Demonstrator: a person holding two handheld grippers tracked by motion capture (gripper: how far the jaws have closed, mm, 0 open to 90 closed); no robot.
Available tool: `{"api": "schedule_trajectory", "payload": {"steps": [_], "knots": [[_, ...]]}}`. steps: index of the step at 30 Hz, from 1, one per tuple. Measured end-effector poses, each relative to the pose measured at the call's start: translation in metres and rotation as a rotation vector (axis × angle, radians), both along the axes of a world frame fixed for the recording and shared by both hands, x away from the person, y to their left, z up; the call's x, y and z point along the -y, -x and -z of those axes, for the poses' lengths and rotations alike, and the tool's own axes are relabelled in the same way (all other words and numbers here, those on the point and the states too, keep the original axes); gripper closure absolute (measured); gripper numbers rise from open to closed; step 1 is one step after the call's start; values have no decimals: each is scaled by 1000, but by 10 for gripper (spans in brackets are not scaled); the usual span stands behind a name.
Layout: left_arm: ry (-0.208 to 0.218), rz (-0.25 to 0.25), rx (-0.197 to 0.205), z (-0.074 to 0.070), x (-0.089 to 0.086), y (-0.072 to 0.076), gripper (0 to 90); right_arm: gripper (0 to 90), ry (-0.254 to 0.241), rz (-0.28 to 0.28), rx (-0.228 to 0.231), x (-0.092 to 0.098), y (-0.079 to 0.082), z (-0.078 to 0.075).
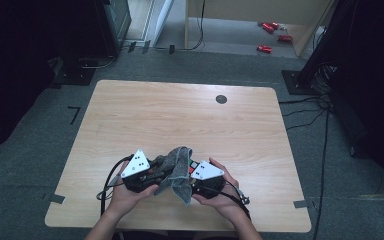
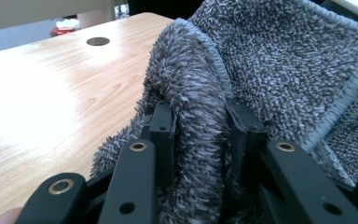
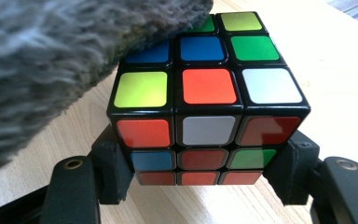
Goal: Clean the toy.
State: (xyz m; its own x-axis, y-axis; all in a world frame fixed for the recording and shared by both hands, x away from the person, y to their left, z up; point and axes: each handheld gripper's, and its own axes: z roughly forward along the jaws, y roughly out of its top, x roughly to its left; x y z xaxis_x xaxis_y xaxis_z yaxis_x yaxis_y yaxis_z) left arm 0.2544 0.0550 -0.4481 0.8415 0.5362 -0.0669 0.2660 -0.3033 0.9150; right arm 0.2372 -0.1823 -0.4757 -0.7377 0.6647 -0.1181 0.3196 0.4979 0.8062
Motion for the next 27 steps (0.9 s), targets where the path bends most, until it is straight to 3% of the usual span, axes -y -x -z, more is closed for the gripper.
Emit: {"api": "schedule_trajectory", "payload": {"steps": [3,4,5,7,9,12,13,14,15,16,17,18,19,20,21,22,23,24,26,27], "knots": [[-68,-24,46,-1,5,4,680,346,23,0,-1,-3,1,1],[-68,-24,46,-1,5,4,681,346,23,0,-1,-3,1,1],[-96,2,100,-1,9,10,680,346,35,-7,-2,-6,1,3],[-98,63,140,-2,15,17,680,345,26,-20,-8,-8,2,4],[-137,57,172,-3,19,19,685,345,29,-20,-6,-12,3,5],[-165,-18,147,-1,13,11,696,346,39,-12,-11,-12,2,6],[-165,-18,147,-1,13,11,699,346,39,-12,-11,-12,2,6],[-173,-58,121,0,5,5,700,346,47,-13,-13,-11,2,7],[-163,-60,114,0,2,3,700,345,45,-14,-14,-11,2,7],[-153,-48,121,-1,1,5,700,346,35,-20,-16,-10,2,7],[-143,-19,155,-2,2,8,700,345,27,-23,-18,-11,2,6],[-143,-19,155,-2,2,8,696,345,27,-23,-18,-11,2,6],[-148,76,223,-4,11,18,692,345,6,-33,-24,-11,2,6],[-175,78,259,-4,16,23,691,346,-6,-40,-28,-12,1,5],[-175,78,259,-4,16,23,691,346,-4,-42,-31,-12,0,6],[-200,69,271,-4,20,24,691,346,-4,-42,-31,-12,0,6],[-198,40,228,-1,18,17,686,345,-1,-30,-40,-11,0,8],[-198,40,228,-1,18,17,686,346,3,-27,-45,-10,-1,9],[-203,-21,191,4,11,8,690,345,21,-19,-46,-9,-1,10],[-241,-77,193,8,5,3,693,345,23,-16,-49,-9,-1,11]]}}
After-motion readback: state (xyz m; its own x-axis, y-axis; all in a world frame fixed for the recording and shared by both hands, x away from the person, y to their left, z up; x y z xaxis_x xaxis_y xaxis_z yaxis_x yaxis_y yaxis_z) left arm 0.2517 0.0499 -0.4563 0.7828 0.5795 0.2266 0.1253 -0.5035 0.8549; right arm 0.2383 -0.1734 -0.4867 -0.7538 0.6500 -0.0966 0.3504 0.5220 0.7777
